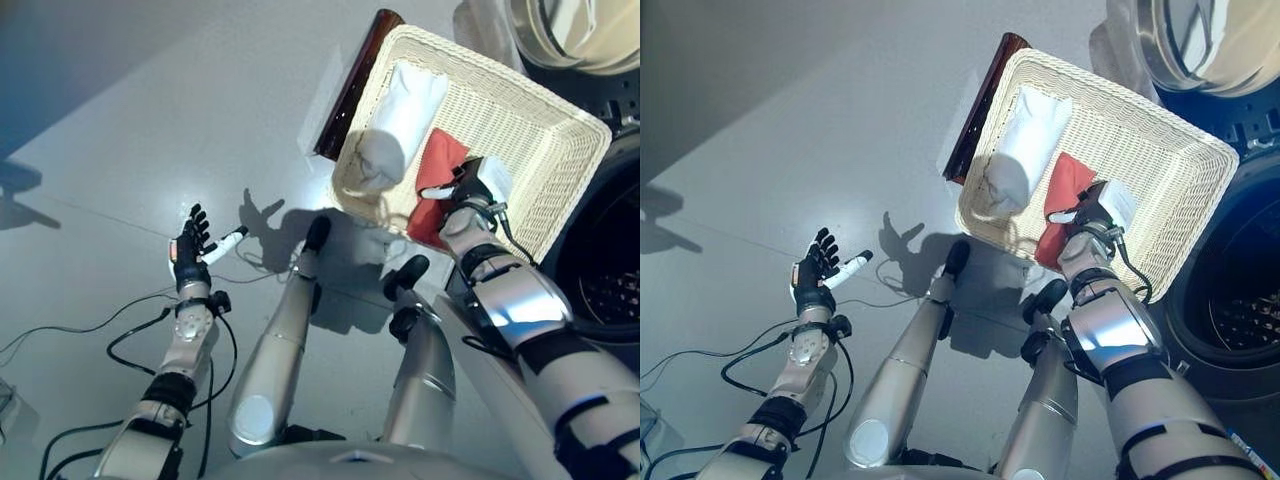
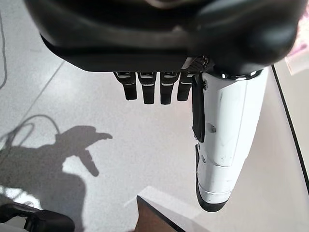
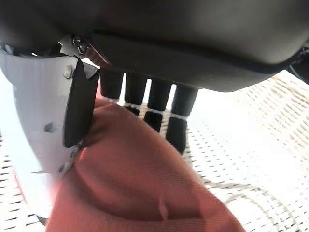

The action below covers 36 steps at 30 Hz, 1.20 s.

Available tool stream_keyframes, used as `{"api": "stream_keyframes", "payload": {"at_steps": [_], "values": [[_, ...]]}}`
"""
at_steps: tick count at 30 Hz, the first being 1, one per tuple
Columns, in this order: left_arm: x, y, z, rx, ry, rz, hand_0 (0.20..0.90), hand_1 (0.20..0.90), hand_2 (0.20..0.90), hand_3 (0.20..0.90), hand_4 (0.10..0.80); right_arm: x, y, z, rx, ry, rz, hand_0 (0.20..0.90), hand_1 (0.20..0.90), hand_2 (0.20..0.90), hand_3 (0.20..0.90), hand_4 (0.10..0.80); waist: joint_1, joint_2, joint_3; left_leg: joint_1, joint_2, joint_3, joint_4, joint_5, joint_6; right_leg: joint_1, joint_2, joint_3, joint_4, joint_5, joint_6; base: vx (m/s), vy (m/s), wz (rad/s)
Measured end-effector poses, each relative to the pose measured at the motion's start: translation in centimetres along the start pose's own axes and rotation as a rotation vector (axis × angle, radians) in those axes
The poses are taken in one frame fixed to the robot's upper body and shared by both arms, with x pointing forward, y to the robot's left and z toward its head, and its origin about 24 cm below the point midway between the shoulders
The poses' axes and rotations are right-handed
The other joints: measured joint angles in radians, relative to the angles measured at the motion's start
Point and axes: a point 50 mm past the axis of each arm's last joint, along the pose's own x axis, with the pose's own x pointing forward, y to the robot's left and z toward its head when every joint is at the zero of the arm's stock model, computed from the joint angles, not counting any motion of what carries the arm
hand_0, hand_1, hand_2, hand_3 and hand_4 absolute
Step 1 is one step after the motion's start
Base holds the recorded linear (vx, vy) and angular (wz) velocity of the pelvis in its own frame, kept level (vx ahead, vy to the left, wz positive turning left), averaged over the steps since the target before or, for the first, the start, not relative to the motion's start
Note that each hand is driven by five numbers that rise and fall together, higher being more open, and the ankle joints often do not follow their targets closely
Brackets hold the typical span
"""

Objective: Pick up the clothes and place them into the washing machine

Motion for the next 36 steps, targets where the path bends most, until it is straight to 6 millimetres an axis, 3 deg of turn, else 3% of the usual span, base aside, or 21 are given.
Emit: {"api": "stream_keyframes", "payload": {"at_steps": [8,12,18,22,25,29,31,33,36], "values": [[-1.7,0.7,-2.5,0.066,0.088,-0.009,0.9,0.9,0.9,0.9,0.8,-0.8,1.2,-3.4,0.045,0.107,0.03,0.2,0.2,0.2,0.2,0.3,-0.008,0.026,-0.015,0.117,-0.003,0.031,-0.043,-0.006,0.01,0.103,0.002,0.03,-0.063,0.016,0.022,0.039,-0.015,-0.1],[-2.7,1.5,-4.3,0.094,0.165,0.001,0.9,0.9,0.9,0.9,0.8,-0.7,0.6,-5.8,0.403,0.285,-0.008,0.2,0.2,0.2,0.2,0.3,-0.023,0.063,-0.05,0.153,-0.005,0.06,-0.057,-0.013,0.03,0.142,0.006,0.054,-0.107,0.035,0.038,0.045,0.004,-0.15],[-3.6,2.2,-5.7,0.116,0.227,-0.015,0.9,0.9,0.9,0.9,0.8,-1.7,1.6,-8.7,1.002,0.498,-0.057,0.2,0.2,0.2,0.2,0.3,-0.066,0.071,-0.088,0.192,-0.004,0.108,-0.059,-0.026,0.057,0.173,0.016,0.096,-0.151,0.063,0.051,-0.029,0.031,-0.21],[-4.2,2.7,-6.8,0.118,0.283,-0.01,0.9,0.9,0.9,0.9,0.8,-2.8,3.5,-8.0,1.468,0.529,-0.071,0.2,0.2,0.2,0.2,0.3,-0.116,0.07,-0.094,0.225,-0.002,0.157,-0.05,-0.052,0.063,0.192,0.024,0.144,-0.184,0.087,0.061,0.033,0.025,-0.38],[-4.7,2.2,-7.5,0.078,0.32,-0.019,0.9,0.9,0.9,0.9,0.8,-4.1,5.1,-7.7,1.713,0.563,-0.096,0.2,0.2,0.2,0.2,0.3,-0.125,0.074,-0.104,0.23,0.009,0.2,-0.012,-0.082,0.068,0.191,0.035,0.184,-0.197,0.097,0.065,0.021,0.009,-0.44],[-5.6,2.0,-8.7,0.052,0.381,-0.033,0.9,0.9,0.9,0.9,0.8,-5.6,7.0,-7.0,1.895,0.592,-0.111,0.2,0.2,0.2,0.2,0.3,-0.143,0.08,-0.108,0.227,0.017,0.208,0.07,-0.138,0.069,0.186,0.04,0.203,-0.147,0.084,0.073,0.08,0.003,-0.27],[-6.2,1.9,-9.2,0.048,0.405,-0.041,0.9,0.9,0.9,0.9,0.8,-6.0,7.3,-7.1,1.921,0.585,-0.128,0.2,0.2,0.2,0.2,0.3,-0.145,0.089,-0.11,0.222,0.021,0.211,0.114,-0.158,0.073,0.181,0.043,0.211,-0.103,0.069,0.066,0.041,0.021,-0.15],[-7.0,1.7,-9.9,0.048,0.434,-0.058,0.9,0.9,0.9,0.9,0.8,-6.3,7.3,-7.3,1.948,0.578,-0.159,0.2,0.2,0.2,0.2,0.3,-0.151,0.101,-0.115,0.208,0.036,0.217,0.201,-0.219,0.076,0.152,0.047,0.226,-0.02,0.014,0.074,0.099,0.021,-0.25],[-8.2,2.3,-10.8,0.057,0.478,-0.052,0.9,0.9,0.9,0.9,0.8,-6.0,6.9,-7.2,1.966,0.562,-0.184,0.2,0.2,0.2,0.2,0.3,-0.152,0.119,-0.123,0.197,0.04,0.225,0.241,-0.245,0.081,0.13,0.061,0.261,0.01,0.01,0.075,0.052,-0.01,-0.3]]}}
